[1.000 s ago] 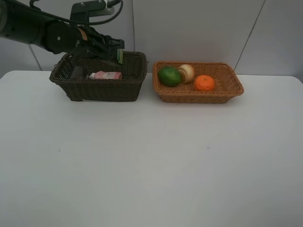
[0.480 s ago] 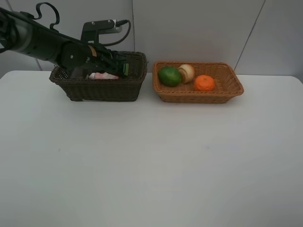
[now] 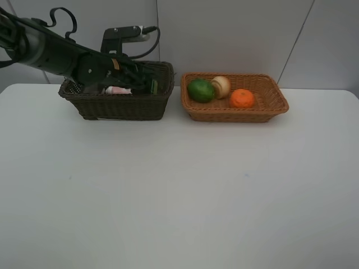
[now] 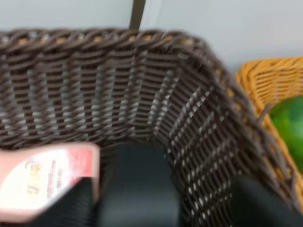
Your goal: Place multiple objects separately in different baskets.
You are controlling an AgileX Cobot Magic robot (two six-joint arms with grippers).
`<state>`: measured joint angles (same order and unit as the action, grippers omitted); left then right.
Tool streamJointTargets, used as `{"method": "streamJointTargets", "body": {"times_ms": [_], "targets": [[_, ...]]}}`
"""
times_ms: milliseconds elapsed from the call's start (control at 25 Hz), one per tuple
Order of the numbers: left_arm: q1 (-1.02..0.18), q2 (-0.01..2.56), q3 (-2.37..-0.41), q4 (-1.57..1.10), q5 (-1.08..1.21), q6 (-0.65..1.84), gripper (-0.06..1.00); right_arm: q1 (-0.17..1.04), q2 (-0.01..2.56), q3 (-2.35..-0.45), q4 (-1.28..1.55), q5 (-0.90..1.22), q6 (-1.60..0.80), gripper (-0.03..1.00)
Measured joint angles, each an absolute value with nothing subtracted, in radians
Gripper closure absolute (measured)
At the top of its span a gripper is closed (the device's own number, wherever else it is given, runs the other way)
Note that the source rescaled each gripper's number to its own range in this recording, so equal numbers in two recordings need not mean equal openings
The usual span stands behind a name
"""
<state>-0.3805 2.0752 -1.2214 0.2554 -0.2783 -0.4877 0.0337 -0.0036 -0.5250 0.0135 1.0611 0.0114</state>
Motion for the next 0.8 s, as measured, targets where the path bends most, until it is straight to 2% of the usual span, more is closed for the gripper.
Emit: {"method": "streamJointTargets", "body": {"times_ms": [80, 160, 440, 800], "targets": [[-0.384, 2.074, -1.221, 0.255, -0.28, -0.49, 0.04, 0.034, -0.004, -0.525, 0.013, 1.061, 0.011, -0.02], [-0.387, 2.071, -1.221, 0.255, -0.274, -0.491, -0.03, 0.034, -0.004, -0.525, 0.013, 1.061, 0.011, -0.02], [-0.387, 1.988, -1.221, 0.255, -0.151, -0.488, -0.06, 0.034, -0.004, -0.525, 0.013, 1.061, 0.011, -0.02], [-0.274, 1.684, -1.166, 0.189, 0.281, -0.336, -0.06, 0.034, -0.004, -0.525, 0.013, 1.061, 0.011, -0.02]]}}
